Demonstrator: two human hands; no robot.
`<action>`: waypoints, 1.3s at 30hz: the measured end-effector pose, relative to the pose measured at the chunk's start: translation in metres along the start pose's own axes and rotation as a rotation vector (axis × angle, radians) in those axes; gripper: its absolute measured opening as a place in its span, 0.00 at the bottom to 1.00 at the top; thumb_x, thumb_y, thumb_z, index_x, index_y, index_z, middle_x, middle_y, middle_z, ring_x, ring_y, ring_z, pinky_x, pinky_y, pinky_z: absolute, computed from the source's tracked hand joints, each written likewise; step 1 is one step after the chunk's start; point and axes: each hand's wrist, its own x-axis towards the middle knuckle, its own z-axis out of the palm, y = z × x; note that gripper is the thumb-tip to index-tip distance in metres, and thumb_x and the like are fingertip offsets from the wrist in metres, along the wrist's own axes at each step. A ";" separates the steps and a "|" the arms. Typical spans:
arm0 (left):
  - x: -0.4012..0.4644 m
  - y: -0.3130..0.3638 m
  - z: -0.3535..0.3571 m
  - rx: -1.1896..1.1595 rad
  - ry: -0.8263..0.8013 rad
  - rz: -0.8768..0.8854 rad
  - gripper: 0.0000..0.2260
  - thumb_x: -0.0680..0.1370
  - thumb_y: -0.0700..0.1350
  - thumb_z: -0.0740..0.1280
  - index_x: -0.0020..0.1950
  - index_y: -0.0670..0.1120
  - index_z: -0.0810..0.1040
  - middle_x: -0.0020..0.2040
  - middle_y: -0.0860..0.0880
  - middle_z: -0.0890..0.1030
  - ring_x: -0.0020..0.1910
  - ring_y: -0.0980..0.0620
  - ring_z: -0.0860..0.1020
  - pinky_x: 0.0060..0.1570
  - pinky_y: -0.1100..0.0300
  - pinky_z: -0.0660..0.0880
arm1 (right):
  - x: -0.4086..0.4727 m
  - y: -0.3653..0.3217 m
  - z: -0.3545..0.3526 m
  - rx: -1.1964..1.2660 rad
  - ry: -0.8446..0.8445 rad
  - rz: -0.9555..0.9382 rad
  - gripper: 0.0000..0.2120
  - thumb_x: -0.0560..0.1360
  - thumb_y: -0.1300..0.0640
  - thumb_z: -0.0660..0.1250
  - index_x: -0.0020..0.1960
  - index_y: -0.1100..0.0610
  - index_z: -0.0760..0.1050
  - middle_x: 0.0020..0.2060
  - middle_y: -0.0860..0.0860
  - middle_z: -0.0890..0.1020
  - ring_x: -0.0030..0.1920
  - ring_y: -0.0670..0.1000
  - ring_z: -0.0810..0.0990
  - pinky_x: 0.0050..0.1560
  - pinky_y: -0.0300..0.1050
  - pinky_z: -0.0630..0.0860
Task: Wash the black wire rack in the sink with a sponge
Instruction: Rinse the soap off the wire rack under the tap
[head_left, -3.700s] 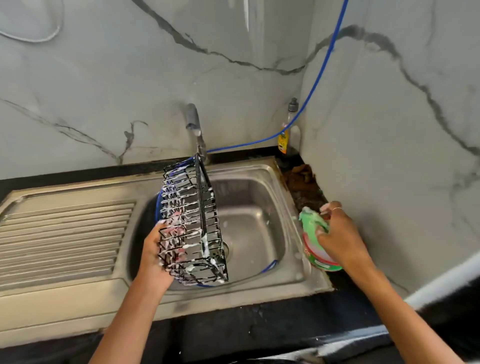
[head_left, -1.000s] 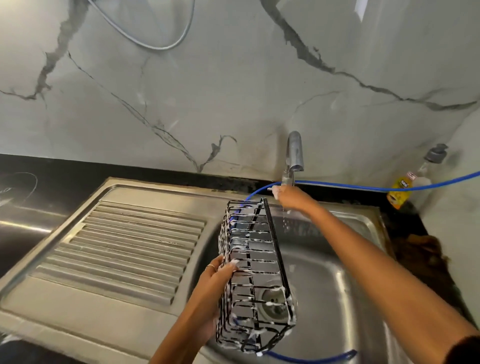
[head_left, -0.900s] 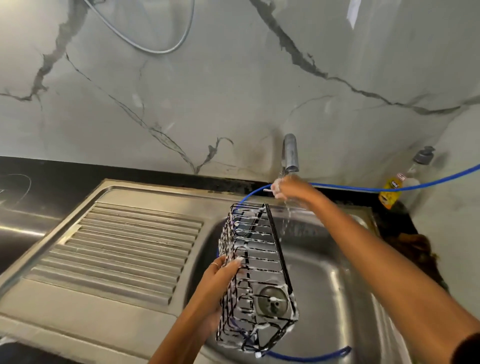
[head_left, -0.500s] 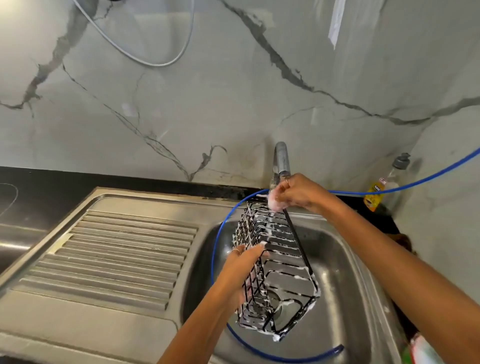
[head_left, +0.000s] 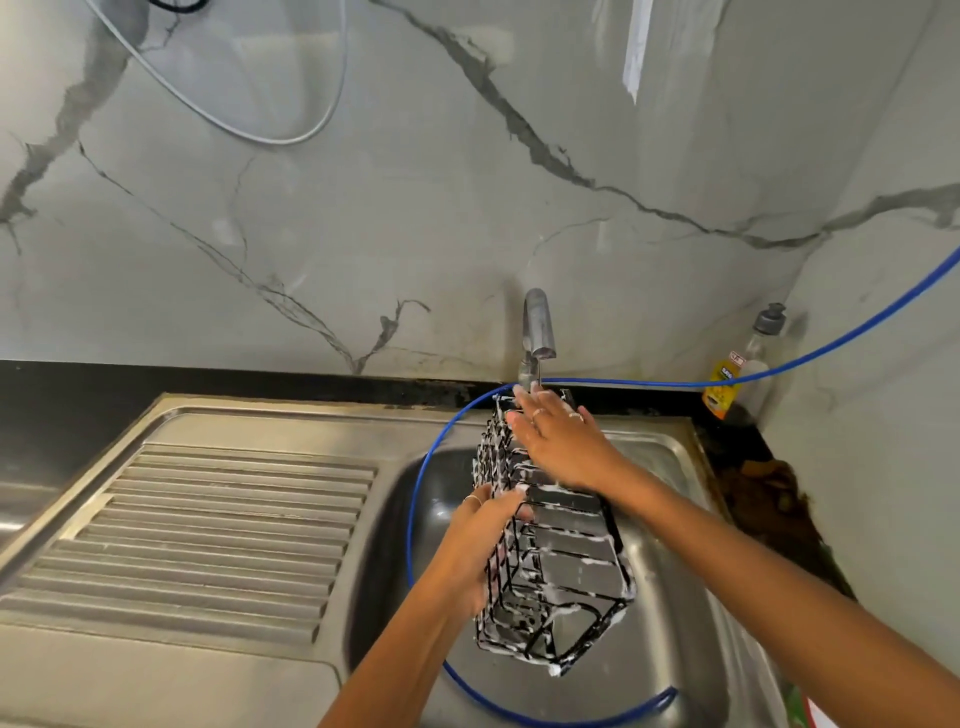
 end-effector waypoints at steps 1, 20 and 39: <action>0.001 -0.003 -0.001 -0.012 -0.002 -0.008 0.09 0.78 0.50 0.66 0.42 0.47 0.77 0.57 0.47 0.78 0.56 0.50 0.77 0.51 0.55 0.76 | 0.017 0.002 -0.001 -0.001 -0.003 0.021 0.27 0.81 0.40 0.43 0.77 0.47 0.50 0.77 0.49 0.50 0.77 0.52 0.49 0.75 0.59 0.47; -0.004 0.008 0.012 0.034 -0.003 -0.032 0.36 0.62 0.55 0.79 0.67 0.55 0.69 0.60 0.52 0.75 0.54 0.55 0.72 0.46 0.54 0.66 | 0.050 0.001 -0.039 0.428 0.186 0.158 0.18 0.80 0.47 0.55 0.49 0.61 0.75 0.44 0.57 0.81 0.39 0.52 0.80 0.47 0.49 0.76; 0.008 0.017 0.016 0.240 0.104 0.058 0.20 0.76 0.34 0.65 0.67 0.44 0.74 0.60 0.43 0.80 0.48 0.50 0.77 0.47 0.59 0.74 | -0.034 -0.014 0.027 0.232 0.204 0.163 0.30 0.82 0.60 0.52 0.78 0.53 0.38 0.76 0.55 0.37 0.77 0.58 0.44 0.75 0.57 0.51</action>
